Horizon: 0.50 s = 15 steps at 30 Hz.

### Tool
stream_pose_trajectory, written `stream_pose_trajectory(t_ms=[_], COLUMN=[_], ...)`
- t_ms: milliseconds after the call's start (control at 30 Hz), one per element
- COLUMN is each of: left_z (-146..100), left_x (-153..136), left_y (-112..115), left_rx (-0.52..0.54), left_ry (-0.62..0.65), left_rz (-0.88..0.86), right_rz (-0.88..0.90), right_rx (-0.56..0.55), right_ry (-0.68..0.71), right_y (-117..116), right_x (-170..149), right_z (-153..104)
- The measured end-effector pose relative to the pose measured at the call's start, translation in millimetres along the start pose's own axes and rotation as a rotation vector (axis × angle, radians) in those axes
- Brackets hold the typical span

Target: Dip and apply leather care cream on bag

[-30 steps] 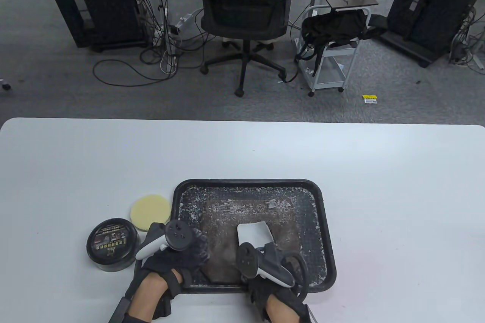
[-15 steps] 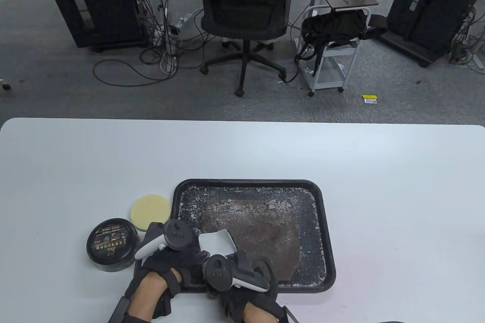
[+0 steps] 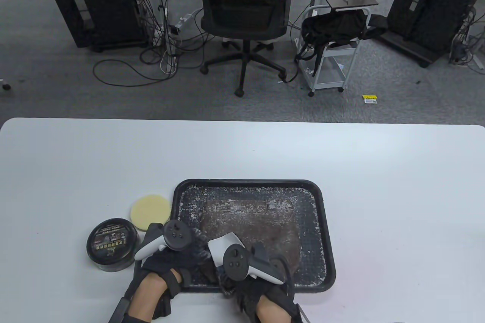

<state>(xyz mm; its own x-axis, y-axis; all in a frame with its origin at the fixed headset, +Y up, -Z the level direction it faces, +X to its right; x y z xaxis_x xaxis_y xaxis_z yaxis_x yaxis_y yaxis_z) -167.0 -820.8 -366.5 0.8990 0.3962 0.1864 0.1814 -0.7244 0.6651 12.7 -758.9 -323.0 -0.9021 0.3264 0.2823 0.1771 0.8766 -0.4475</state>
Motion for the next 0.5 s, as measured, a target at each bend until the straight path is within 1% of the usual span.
stream_pose_trajectory(t_ms=[300, 400, 500], left_z=[-0.3, -0.3, -0.4], left_x=[-1.0, -1.2, -1.6], left_y=[-0.9, -1.0, -1.3], left_rx=[0.010, 0.012, 0.015], left_ry=[-0.003, -0.006, -0.007], left_rz=[-0.010, -0.009, -0.012], right_rz=[-0.116, -0.160, -0.165], right_rx=[-0.007, -0.009, -0.008], right_ry=[-0.155, -0.217, -0.248], right_y=[11.9, 18.1, 24.0], right_x=[-21.0, -35.3, -51.2], right_z=[-9.2, -13.9, -17.0])
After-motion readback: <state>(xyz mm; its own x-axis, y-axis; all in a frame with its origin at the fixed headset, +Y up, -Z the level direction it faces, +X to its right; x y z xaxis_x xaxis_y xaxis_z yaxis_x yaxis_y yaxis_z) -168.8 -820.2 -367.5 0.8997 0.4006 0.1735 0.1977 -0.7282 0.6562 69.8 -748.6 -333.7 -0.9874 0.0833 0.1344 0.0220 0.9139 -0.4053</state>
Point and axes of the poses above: the tracker on the back of each hand, its own x axis roughly to the thumb side, its own z axis roughly from the wrist to the fingertips, y = z × x, the point moved 4 cm from there along z, roughly from the wrist to the fingertips, and after that the axes turned 8 degrees about z, right-handed, at the moved point
